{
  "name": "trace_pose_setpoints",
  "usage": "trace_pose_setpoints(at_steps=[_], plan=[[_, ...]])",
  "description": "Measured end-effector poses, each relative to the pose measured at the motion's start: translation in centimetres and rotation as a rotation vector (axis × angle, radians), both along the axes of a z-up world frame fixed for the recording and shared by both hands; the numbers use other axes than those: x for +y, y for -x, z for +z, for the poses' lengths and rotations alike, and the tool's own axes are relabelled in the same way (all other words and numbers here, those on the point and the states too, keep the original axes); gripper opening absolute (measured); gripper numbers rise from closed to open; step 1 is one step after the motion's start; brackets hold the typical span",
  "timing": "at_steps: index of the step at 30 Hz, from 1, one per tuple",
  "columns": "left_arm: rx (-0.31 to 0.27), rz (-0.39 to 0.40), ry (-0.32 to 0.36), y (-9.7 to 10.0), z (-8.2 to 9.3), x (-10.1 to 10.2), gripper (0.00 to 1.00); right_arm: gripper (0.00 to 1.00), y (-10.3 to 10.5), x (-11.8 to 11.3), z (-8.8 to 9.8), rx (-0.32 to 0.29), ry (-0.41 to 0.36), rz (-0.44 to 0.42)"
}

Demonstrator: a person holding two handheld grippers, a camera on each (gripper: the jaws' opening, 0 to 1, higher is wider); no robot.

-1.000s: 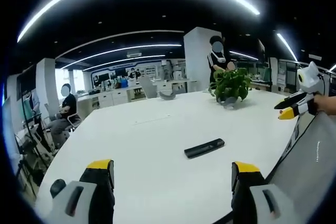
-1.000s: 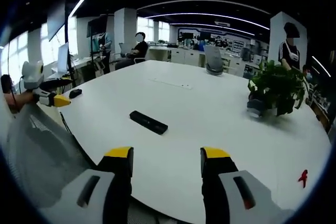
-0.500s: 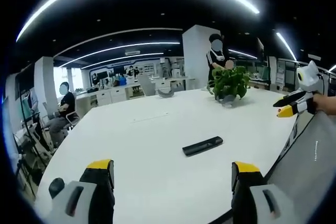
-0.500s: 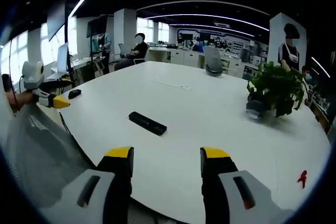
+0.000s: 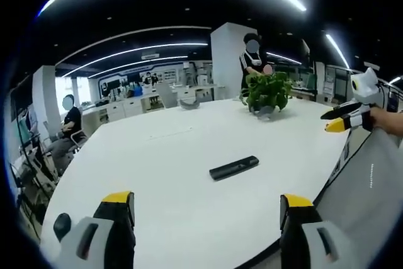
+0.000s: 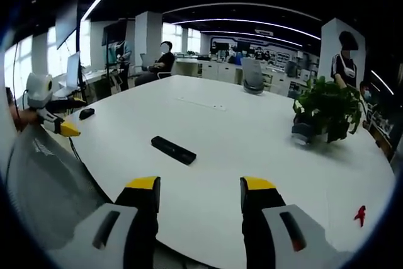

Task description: Press the specified remote control buttons in sequence, fully releasing each button before pressing the next.

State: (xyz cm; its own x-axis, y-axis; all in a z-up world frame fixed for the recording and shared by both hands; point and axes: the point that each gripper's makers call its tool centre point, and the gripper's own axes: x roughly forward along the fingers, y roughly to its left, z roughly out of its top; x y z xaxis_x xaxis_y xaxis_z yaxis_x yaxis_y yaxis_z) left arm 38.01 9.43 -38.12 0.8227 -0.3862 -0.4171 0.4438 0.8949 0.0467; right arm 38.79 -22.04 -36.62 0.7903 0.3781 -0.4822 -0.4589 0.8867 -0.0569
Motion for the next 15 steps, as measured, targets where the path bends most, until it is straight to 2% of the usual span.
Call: trace_pose_setpoints(at_steps=[4,10,13,15], plan=[[0.106,-0.111,0.089,1.0,-0.7,-2.0,1.0,0.53,0.0,0.0,0.0,0.002,0.0,0.0],[0.136,-0.203,0.043,0.2,-1.1,-2.4,1.0,0.53,0.0,0.0,0.0,-0.001,0.006,0.004],[0.19,-0.307,0.004,-0.5,-1.7,-3.0,1.0,0.53,0.0,0.0,0.1,-0.004,0.006,0.0],[0.187,-0.35,-0.04,-1.2,-1.8,-3.2,1.0,0.53,0.0,-0.1,0.1,-0.006,0.005,-0.001]])
